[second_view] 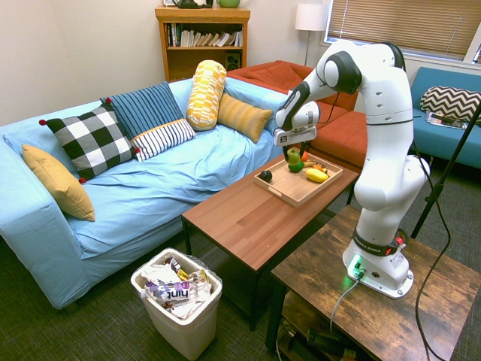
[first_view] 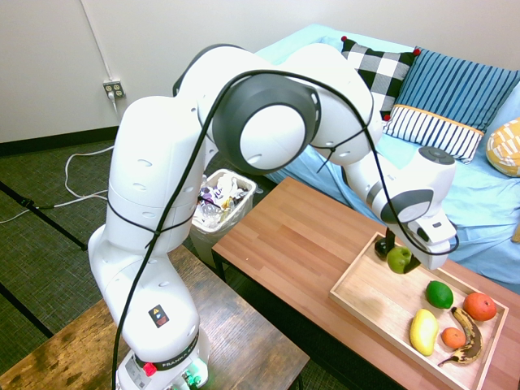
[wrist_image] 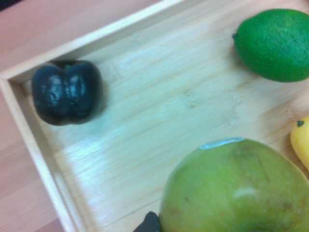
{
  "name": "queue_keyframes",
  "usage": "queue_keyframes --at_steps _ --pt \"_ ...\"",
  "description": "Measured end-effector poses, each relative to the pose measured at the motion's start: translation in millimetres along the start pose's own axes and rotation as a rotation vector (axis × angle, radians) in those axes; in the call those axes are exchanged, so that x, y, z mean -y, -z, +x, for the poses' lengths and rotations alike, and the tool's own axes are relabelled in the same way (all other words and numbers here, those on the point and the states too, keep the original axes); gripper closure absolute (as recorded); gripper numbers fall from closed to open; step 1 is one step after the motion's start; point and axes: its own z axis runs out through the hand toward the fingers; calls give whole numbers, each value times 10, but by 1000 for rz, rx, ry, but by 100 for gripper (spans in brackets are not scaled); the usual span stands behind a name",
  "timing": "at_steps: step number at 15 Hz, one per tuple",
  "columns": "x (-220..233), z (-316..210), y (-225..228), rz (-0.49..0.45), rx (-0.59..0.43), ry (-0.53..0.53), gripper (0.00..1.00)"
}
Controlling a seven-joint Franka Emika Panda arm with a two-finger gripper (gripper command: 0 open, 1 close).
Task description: Put the apple in the tray
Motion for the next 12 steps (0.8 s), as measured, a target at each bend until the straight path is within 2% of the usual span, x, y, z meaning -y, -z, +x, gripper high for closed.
queue_keyframes --at_steps 6,12 --pt "4 192 -676 -33 43 26 100" --pt "88 132 -883 -35 72 65 100"
